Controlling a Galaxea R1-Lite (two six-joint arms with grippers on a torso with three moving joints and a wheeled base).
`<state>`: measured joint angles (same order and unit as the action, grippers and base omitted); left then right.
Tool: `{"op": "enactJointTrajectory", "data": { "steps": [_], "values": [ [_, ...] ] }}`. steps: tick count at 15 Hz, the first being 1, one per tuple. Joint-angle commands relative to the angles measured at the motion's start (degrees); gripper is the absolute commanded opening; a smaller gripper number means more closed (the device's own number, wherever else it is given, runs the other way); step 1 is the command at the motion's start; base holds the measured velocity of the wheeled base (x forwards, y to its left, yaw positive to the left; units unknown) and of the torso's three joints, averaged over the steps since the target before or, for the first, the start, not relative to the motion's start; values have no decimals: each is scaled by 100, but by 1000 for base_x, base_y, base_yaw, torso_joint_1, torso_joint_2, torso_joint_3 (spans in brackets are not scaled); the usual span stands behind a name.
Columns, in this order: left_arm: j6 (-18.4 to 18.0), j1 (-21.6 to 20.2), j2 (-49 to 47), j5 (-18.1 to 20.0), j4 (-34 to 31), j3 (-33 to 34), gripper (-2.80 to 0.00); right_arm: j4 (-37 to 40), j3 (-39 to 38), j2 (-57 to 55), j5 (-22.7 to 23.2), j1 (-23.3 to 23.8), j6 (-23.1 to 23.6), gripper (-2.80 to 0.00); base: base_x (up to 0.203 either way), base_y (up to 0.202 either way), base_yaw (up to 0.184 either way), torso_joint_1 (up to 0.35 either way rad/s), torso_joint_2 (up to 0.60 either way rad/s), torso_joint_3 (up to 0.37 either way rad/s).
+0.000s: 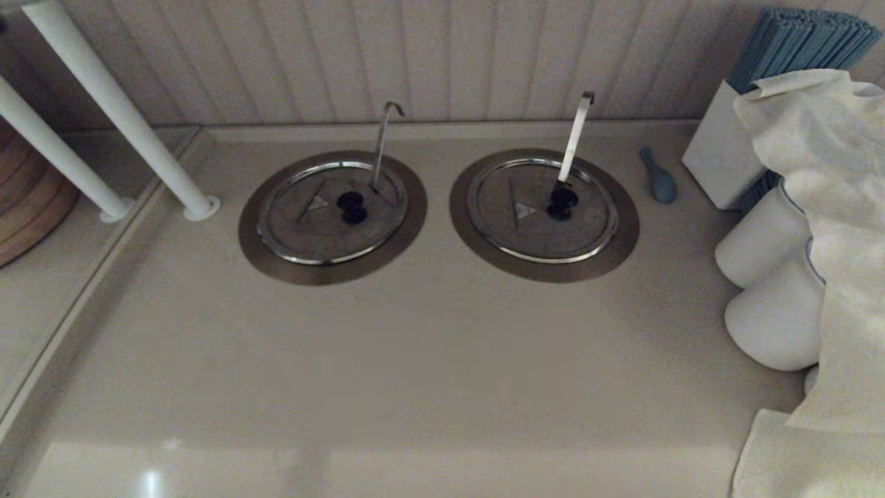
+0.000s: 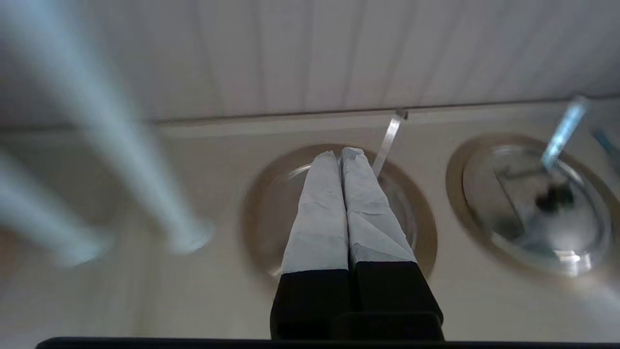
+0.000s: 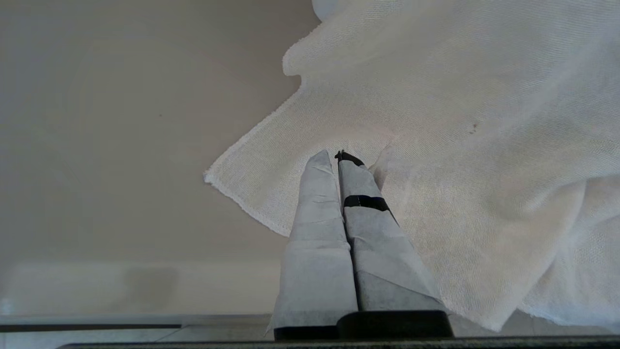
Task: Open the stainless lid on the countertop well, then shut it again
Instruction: Open the lid
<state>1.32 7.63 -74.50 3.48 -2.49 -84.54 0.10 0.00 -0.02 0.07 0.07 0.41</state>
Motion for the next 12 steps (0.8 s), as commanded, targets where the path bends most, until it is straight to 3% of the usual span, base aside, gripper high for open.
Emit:
{"op": "enactJointTrajectory", "data": {
  "steps": [1, 3, 4, 5, 8, 11, 12],
  "values": [
    [125, 528, -1745, -255, 51, -568, -280, -1, 0, -6, 2, 1, 2, -280, 0, 0, 0, 0, 0, 0],
    [425, 919, -2363, -581, 440, -601, -280, -1, 0, -6, 6, 1, 2, -280, 0, 0, 0, 0, 0, 0],
    [751, 966, -2502, -614, 809, -391, -280, -1, 0, 2, 2, 1, 2, -280, 0, 0, 0, 0, 0, 0],
    [837, 984, -2678, -623, 1004, -304, -280, -1, 0, -5, 2, 1, 2, -280, 0, 0, 0, 0, 0, 0],
    [625, 1087, -2610, -675, 1143, -78, -280, -1, 0, 1, 2, 1, 2, -280, 0, 0, 0, 0, 0, 0],
    [641, 1083, -2685, -695, 1160, 6, -280, -1, 0, -6, 2, 1, 2, -280, 0, 0, 0, 0, 0, 0],
    [633, 1089, -2758, -736, 1162, 30, 0, -1, 0, 1, 2, 1, 2, -280, 0, 0, 0, 0, 0, 0]
  ]
}}
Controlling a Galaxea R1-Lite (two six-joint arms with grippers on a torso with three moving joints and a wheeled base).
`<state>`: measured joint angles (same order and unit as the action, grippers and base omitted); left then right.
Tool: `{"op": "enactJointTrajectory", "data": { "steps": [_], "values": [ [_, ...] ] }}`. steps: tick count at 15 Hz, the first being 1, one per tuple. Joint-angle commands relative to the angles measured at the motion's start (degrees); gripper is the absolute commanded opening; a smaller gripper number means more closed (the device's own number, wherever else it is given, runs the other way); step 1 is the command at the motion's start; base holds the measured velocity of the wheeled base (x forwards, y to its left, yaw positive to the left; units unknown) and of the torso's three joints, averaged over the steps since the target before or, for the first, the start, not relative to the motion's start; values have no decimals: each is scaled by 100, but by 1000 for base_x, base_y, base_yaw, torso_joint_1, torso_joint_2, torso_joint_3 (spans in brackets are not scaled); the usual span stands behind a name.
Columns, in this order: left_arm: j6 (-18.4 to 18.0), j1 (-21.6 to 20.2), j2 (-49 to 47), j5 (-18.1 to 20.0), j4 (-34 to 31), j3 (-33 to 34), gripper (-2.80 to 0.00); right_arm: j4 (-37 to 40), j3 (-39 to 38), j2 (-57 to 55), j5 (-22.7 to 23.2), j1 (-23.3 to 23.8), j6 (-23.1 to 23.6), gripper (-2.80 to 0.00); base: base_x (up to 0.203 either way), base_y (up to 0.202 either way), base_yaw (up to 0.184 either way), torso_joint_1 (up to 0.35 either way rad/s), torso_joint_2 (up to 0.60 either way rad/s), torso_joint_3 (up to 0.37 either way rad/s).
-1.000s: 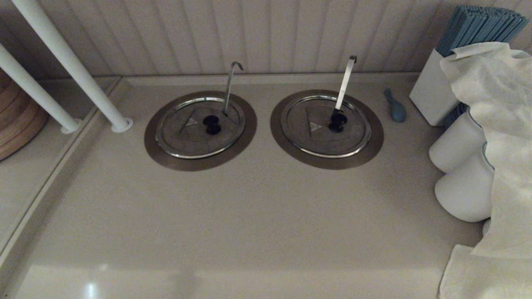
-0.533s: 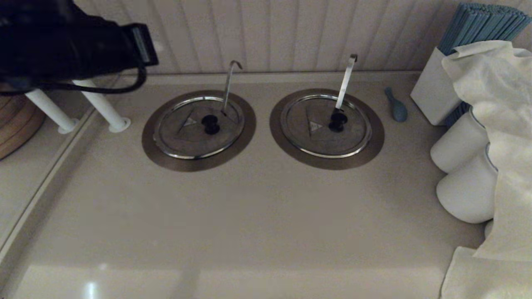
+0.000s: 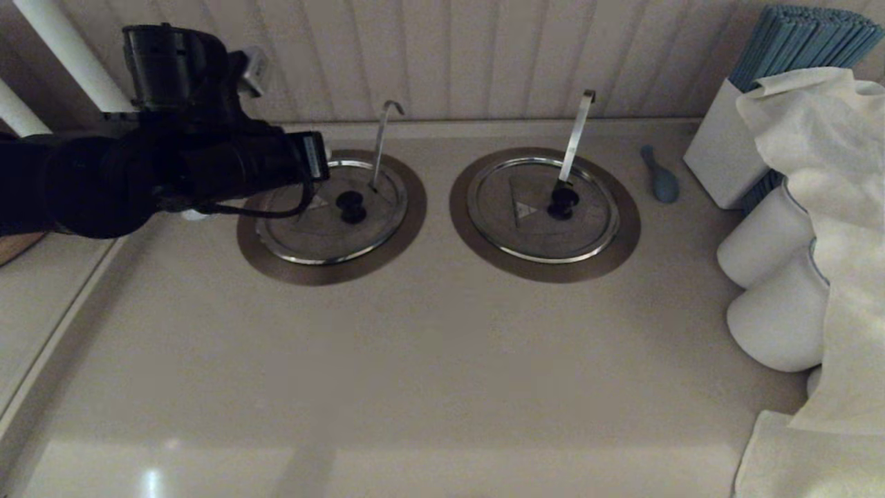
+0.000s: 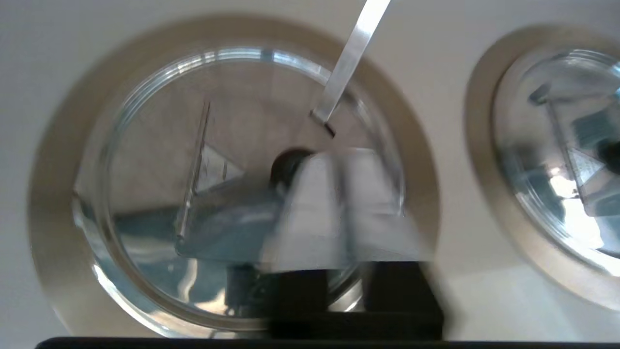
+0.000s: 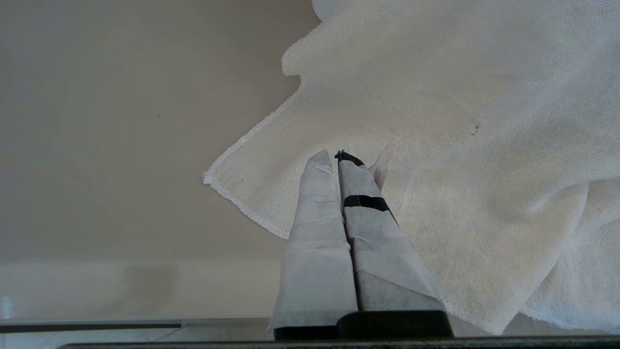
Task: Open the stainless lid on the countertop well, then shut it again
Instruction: Open the lid
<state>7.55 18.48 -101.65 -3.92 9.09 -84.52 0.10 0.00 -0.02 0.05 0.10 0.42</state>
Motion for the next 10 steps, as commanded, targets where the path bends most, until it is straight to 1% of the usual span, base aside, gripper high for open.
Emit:
{"op": "enactJointTrajectory", "data": {
  "steps": [1, 7, 10],
  "values": [
    [-7, 26, -94, -22, 7, 32, 0, -1, 0, -6, 4, -1, 2, -280, 0, 0, 0, 0, 0, 0],
    [10, 33, -220, -65, 31, 41, 0, -1, 0, 2, 4, -1, 2, -280, 0, 0, 0, 0, 0, 0],
    [1, 24, -540, -82, 40, 24, 0, -1, 0, -6, 4, -1, 2, -280, 0, 0, 0, 0, 0, 0]
  ]
}}
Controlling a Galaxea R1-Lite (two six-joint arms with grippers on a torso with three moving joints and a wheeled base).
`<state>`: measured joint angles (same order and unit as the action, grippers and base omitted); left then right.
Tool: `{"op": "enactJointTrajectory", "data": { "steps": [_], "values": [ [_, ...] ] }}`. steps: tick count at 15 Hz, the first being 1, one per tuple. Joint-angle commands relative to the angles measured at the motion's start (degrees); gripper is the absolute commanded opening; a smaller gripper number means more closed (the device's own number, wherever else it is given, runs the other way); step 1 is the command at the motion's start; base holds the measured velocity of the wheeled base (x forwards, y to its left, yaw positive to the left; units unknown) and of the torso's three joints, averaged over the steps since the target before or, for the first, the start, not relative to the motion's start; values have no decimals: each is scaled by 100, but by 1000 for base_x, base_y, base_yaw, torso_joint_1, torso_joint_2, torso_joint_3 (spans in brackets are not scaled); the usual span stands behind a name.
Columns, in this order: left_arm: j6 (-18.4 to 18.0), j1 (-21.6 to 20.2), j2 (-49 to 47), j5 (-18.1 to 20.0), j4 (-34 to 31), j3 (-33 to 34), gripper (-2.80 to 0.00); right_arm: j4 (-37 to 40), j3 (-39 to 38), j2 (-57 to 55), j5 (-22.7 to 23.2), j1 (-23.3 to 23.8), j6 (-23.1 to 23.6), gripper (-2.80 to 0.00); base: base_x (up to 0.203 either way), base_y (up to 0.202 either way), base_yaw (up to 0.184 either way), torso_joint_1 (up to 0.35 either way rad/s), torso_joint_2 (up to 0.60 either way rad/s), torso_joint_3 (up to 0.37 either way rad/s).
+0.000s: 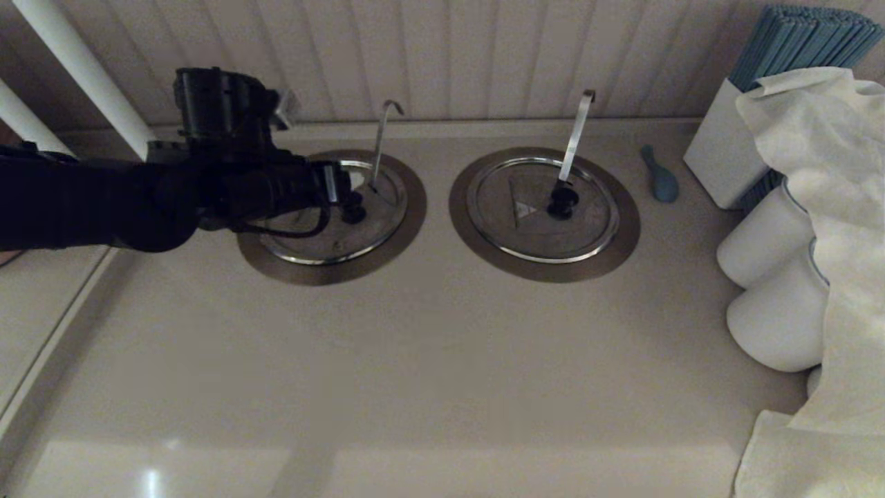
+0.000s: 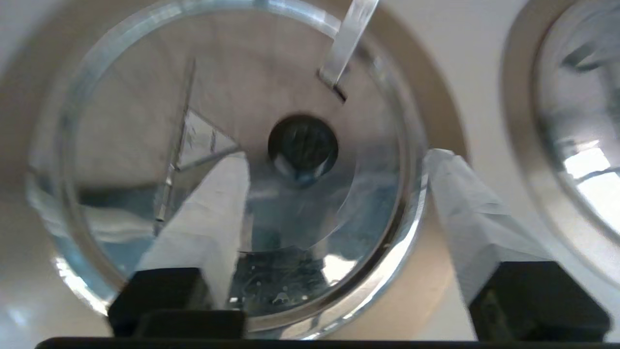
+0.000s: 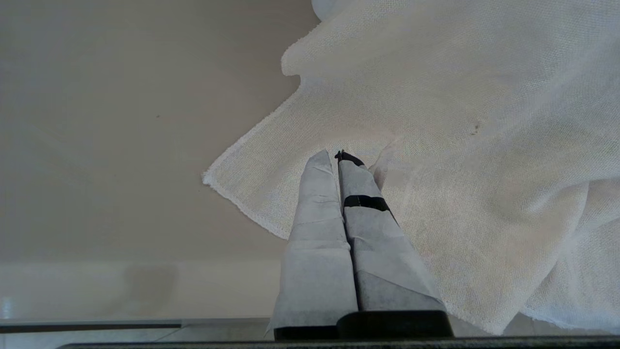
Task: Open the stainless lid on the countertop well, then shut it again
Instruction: Open the lid
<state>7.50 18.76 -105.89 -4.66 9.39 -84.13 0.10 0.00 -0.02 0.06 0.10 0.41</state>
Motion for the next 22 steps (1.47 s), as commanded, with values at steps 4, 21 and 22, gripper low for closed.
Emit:
{"op": "enactJointTrajectory", "data": {
  "steps": [4, 21, 22],
  "values": [
    [24, -4, -107, -35, 19, -7, 0, -1, 0, 2, 2, -1, 2, -280, 0, 0, 0, 0, 0, 0],
    [-170, 5, -392, -22, 1159, 360, 0, -1, 0, 1, 2, -1, 2, -280, 0, 0, 0, 0, 0, 0],
    [-205, 5, -450, -35, 1189, 362, 0, -1, 0, -6, 2, -1, 2, -280, 0, 0, 0, 0, 0, 0]
  ]
}}
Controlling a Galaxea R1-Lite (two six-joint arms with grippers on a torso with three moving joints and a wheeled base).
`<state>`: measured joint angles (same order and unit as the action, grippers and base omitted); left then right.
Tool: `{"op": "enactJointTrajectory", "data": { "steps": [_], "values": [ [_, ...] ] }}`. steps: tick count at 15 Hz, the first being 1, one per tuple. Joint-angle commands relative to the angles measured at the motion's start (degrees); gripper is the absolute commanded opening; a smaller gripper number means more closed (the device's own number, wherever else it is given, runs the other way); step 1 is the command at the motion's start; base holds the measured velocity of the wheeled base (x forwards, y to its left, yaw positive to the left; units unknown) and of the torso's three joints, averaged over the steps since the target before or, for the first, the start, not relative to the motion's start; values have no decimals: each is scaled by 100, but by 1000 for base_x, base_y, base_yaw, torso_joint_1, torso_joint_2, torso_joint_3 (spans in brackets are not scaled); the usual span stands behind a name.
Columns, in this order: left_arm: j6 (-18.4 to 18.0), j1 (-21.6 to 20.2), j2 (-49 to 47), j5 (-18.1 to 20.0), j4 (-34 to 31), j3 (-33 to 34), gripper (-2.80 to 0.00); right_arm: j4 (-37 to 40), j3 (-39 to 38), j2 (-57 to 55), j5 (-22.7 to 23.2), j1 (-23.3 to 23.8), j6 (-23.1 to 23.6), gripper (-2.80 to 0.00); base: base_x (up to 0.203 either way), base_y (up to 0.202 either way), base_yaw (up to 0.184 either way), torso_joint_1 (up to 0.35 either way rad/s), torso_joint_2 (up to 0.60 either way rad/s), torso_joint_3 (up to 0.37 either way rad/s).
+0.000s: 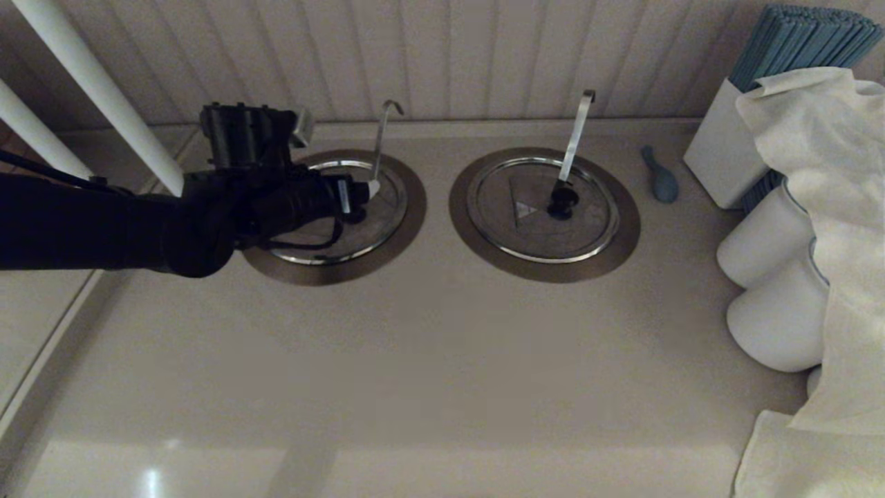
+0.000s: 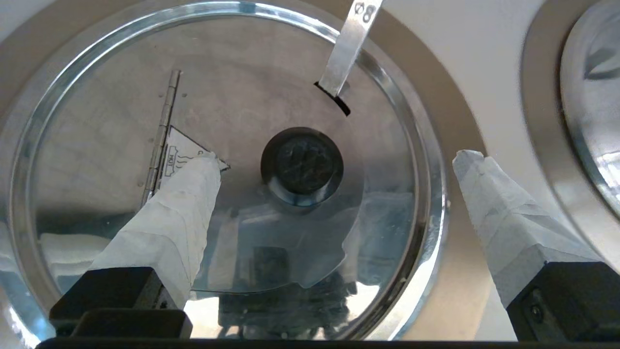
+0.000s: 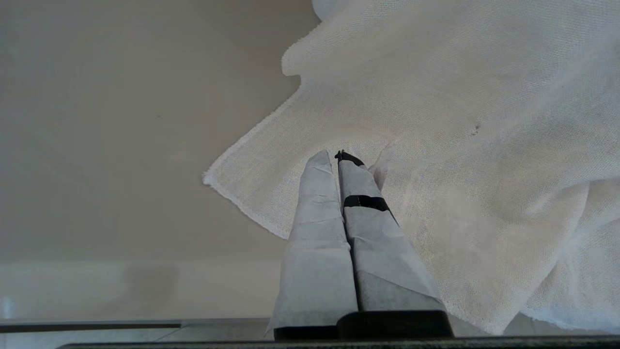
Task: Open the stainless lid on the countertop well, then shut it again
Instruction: Open the lid
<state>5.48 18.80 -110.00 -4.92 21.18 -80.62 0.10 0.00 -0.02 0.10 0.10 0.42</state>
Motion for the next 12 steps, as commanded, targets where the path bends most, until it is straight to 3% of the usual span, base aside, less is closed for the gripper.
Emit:
{"op": "enactJointTrajectory", "data": {
  "steps": [1, 5, 12],
  "values": [
    [4, 1, -141, -14, 57, 3, 0, -1, 0, -6, -1, -1, 2, -280, 0, 0, 0, 0, 0, 0],
    [-8, 17, -656, -311, 870, -2, 0, -1, 0, 2, -1, -1, 2, -280, 0, 0, 0, 0, 0, 0],
    [-3, -52, -822, -520, 923, -95, 0, -1, 0, 1, -1, -1, 2, -280, 0, 0, 0, 0, 0, 0]
  ]
}}
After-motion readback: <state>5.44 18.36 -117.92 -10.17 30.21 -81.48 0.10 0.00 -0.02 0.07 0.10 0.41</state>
